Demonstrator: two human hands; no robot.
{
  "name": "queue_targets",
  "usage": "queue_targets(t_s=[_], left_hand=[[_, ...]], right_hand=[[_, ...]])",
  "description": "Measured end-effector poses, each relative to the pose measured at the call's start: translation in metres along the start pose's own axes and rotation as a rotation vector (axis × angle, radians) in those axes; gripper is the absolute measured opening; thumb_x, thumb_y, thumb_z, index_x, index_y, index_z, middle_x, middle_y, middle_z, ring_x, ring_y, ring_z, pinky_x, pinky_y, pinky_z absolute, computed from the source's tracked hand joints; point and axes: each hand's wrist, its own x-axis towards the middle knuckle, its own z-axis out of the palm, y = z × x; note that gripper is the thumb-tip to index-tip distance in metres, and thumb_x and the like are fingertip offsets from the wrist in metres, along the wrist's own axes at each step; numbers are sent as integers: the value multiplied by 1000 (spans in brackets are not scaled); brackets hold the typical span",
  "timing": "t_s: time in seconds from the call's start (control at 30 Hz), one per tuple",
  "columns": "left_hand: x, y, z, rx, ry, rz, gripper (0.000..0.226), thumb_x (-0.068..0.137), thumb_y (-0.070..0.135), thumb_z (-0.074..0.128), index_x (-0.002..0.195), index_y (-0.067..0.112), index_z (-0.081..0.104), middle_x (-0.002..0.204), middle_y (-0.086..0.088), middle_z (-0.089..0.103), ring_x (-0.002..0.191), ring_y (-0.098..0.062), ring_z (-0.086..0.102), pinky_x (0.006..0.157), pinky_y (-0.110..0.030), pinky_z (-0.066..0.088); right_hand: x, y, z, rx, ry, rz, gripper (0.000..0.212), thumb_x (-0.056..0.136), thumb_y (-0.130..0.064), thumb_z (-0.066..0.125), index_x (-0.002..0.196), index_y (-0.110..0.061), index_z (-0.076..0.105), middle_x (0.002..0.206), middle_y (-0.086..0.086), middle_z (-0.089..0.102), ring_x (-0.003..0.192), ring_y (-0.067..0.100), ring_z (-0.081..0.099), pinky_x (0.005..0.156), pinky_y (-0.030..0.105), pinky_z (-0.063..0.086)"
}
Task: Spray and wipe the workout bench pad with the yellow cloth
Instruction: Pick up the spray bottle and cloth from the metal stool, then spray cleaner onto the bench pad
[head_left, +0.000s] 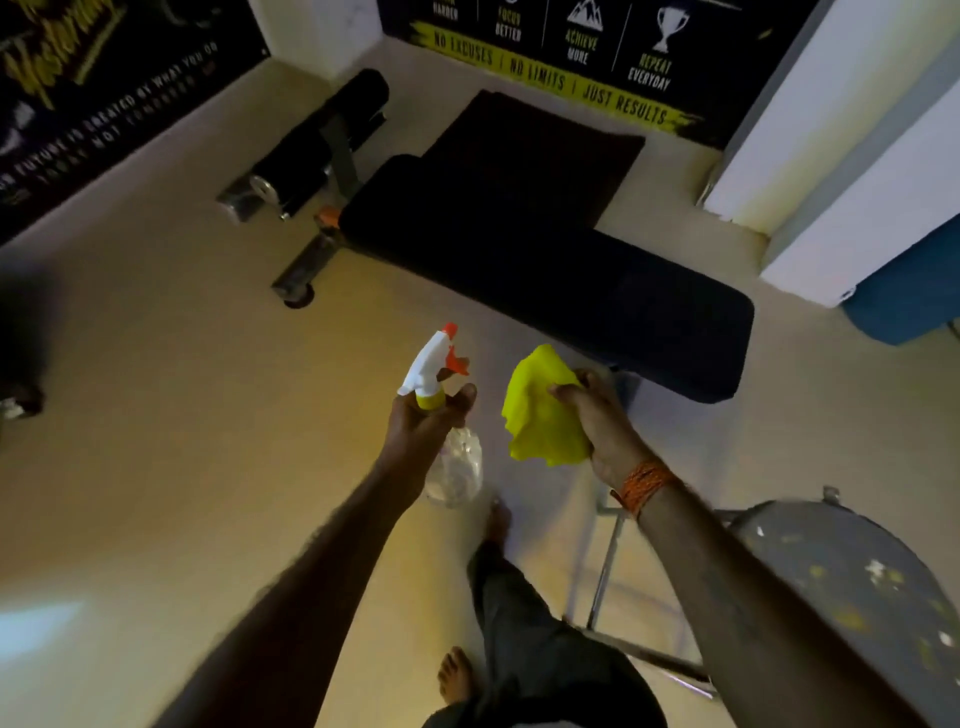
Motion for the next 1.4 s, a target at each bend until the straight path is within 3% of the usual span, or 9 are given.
queue_targets(t_s=[0.17,0.33,0.47,0.6,0.8,0.93,1.03,1.2,1.4], left_hand=[[100,15,-6,97,-1,0,59,94,19,70,133,59,52,126,7,66,87,-17,56,80,-39,50],[190,36,1,173,-34,-68,41,89,32,72,105,68,62,100,23,68,87,-8,60,79,-38,49],[262,45,11,82,-41,-96,37,75,43,75,110,49,66,96,-15,59,86,-25,54,77,-42,42],[330,40,20,93,-96,-99,43,80,32,75,120,27,59,103,-35,60,89,-38,57,82,-43,45],[456,2,29,153,-203,-92,50,93,6,68,127,38,50,115,-9,61,87,-17,59,72,-27,47],[544,-46,33,271,-158,-107,41,86,30,77,123,21,60,109,-5,65,91,-26,62,80,-43,52],[601,-86,34,440,-157,-25,55,82,51,70,125,19,59,107,11,64,92,-11,63,81,-33,51],[673,-148,37,496,-96,89,57,81,57,65,119,14,60,107,-1,65,98,-8,62,79,-20,48],[714,-201,42,497,-86,131,41,86,30,74,121,14,61,117,-8,66,111,-14,63,87,-26,52]], right_hand=[[86,-40,25,79,-75,-16,17,90,-23,70,108,-23,70,119,18,72,102,34,67,80,47,51],[160,-82,41,5,-78,-65,11,94,-33,72,104,-29,73,108,2,76,101,28,69,87,49,57],[216,-118,39,-95,-23,-101,9,98,-32,66,91,-38,68,84,-17,71,85,11,65,70,28,53],[273,-135,33,-100,50,-122,13,101,-27,59,99,-38,65,99,-10,69,87,7,64,75,29,52],[378,-123,25,-131,163,-96,7,107,-26,50,104,-31,54,106,-1,63,97,20,60,78,34,48],[460,-97,33,-101,194,-81,14,106,-30,49,104,-43,54,104,-6,62,91,12,60,76,35,52],[529,-69,44,-70,163,4,21,108,-21,46,106,-40,54,109,4,63,96,26,63,78,42,53],[635,-28,52,-10,123,40,13,108,-15,48,119,-17,53,114,13,62,100,29,62,85,48,55],[704,16,29,-497,382,28,45,92,-3,60,136,-13,56,120,15,66,106,33,65,79,31,47]])
